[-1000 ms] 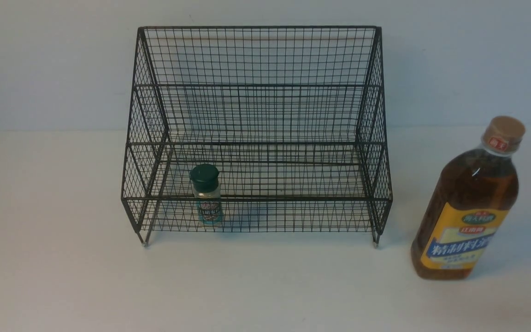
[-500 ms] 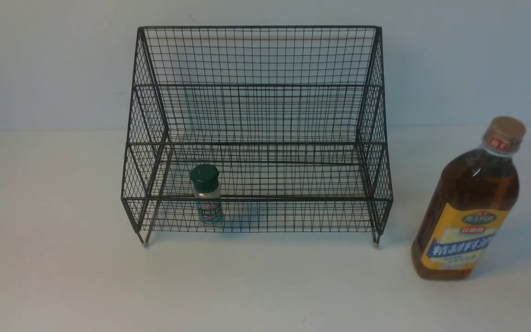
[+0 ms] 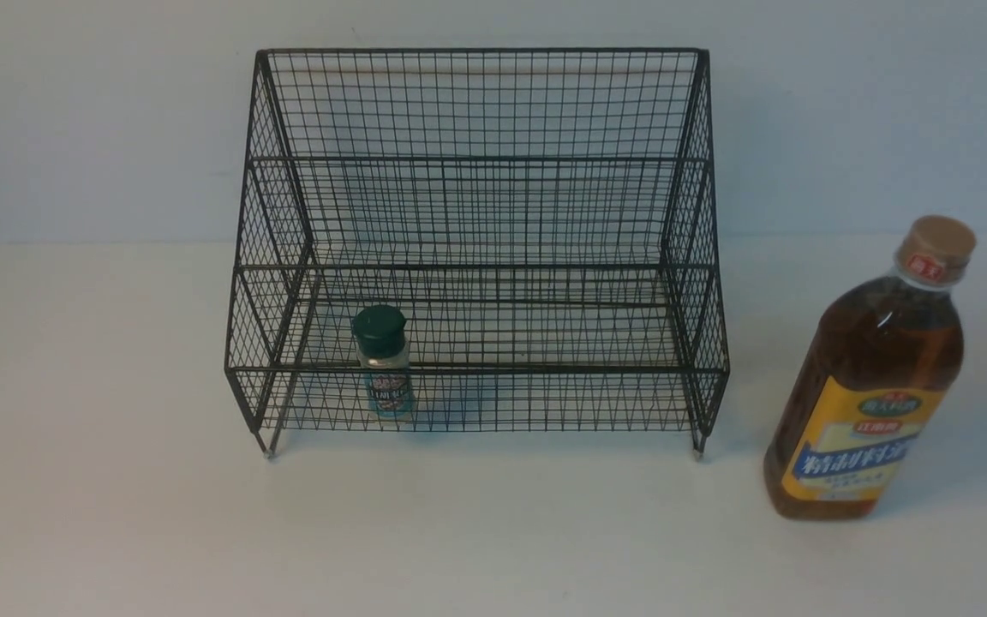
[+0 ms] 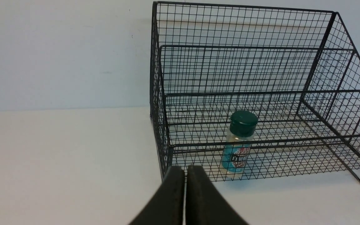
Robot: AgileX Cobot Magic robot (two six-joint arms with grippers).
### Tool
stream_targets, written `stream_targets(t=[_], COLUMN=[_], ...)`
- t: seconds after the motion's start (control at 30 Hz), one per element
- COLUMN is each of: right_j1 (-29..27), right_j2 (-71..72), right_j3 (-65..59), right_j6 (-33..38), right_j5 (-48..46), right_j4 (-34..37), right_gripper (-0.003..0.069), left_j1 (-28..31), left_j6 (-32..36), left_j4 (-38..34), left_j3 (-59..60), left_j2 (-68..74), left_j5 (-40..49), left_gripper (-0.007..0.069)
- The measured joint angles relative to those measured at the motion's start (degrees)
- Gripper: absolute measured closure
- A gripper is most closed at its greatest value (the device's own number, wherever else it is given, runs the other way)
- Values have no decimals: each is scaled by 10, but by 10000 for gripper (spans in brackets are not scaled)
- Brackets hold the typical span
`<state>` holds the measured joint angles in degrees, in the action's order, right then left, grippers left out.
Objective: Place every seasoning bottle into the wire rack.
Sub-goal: Use the right arm to grab the condiment bottle closest to it
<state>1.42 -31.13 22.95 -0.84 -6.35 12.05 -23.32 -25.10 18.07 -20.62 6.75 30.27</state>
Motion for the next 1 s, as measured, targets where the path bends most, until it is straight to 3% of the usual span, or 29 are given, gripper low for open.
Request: stream_targets(t=[0.2,0.43,0.6,0.7,0.8,0.83,0.93,1.0], right_j1=[16,106,129,129,130,130,130,130], right_j2=[-94,-129,-160,-181,-210,-211,-219,-225], right_j3=[38,54,54,55,56,56,57,57], right_j6=[16,91,132,145,149,149,149,149], right_j5=[-2,18,59,86,123,125,154,165], right_j4=[-1,-1,-1,-1,-1,0,2,2], right_gripper=[673,673,633,573,432,423,263,202], left_j1=[0,0,0,0,0,0,0,0], left_j6=[0,-2,-3,-3,-3,-3,-3,-5], left_j4=[0,0,1,1,1,1,1,1], left_j3=[0,0,0,0,0,0,0,0], left_j2=[0,0,0,0,0,0,0,0], left_j5=[0,1,5,6,7,7,7,8], left_gripper=[629,629,629,629,629,629,629,629])
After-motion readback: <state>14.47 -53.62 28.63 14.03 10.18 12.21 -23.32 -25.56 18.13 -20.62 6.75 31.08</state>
